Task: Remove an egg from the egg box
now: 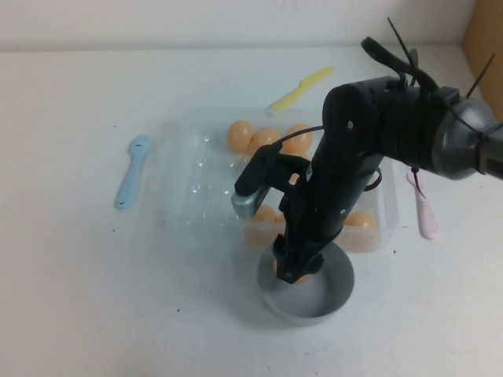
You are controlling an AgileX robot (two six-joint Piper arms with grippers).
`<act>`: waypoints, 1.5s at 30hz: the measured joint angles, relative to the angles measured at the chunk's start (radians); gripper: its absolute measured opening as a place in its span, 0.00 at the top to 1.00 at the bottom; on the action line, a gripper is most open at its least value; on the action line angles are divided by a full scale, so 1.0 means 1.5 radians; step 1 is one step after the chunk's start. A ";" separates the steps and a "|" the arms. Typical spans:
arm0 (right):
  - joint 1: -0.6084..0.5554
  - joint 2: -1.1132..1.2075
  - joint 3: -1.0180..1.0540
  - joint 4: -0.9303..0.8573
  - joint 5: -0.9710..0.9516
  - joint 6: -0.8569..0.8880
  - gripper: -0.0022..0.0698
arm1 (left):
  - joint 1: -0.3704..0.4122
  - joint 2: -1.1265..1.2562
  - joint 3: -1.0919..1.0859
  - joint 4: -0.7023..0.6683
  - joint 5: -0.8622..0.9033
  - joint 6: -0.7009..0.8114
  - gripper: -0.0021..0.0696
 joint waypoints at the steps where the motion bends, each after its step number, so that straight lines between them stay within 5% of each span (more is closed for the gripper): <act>1: 0.000 0.001 0.000 -0.003 -0.003 0.001 0.35 | 0.000 0.000 0.000 0.000 0.000 0.000 0.98; 5: 0.000 0.005 0.001 -0.016 -0.007 0.009 0.20 | 0.000 0.000 0.000 0.000 0.000 0.000 0.98; 8: 0.000 0.001 0.003 -0.016 -0.003 0.052 0.21 | 0.000 0.000 0.000 0.000 0.000 0.000 0.98; 12: 0.000 -0.045 0.020 -0.014 -0.012 0.145 0.45 | 0.000 0.000 0.000 0.000 0.000 0.000 0.98; 15: 0.000 -0.125 0.081 -0.006 -0.082 0.185 0.79 | 0.000 0.000 0.000 0.000 0.000 0.000 0.98; 20: 0.000 -0.296 0.258 0.026 -0.273 0.209 0.96 | 0.000 0.000 0.000 0.000 0.000 0.000 0.98; 25: 0.000 -0.466 0.427 0.046 -0.421 0.210 0.99 | 0.000 0.000 0.000 0.000 0.000 0.000 0.98; 33: 0.000 -0.691 0.568 0.039 -0.475 0.212 0.99 | 0.000 0.000 0.000 0.000 0.000 0.000 0.98; 45: 0.000 -0.890 0.788 0.012 -0.677 0.215 0.99 | 0.000 0.000 0.000 0.000 0.000 0.000 0.98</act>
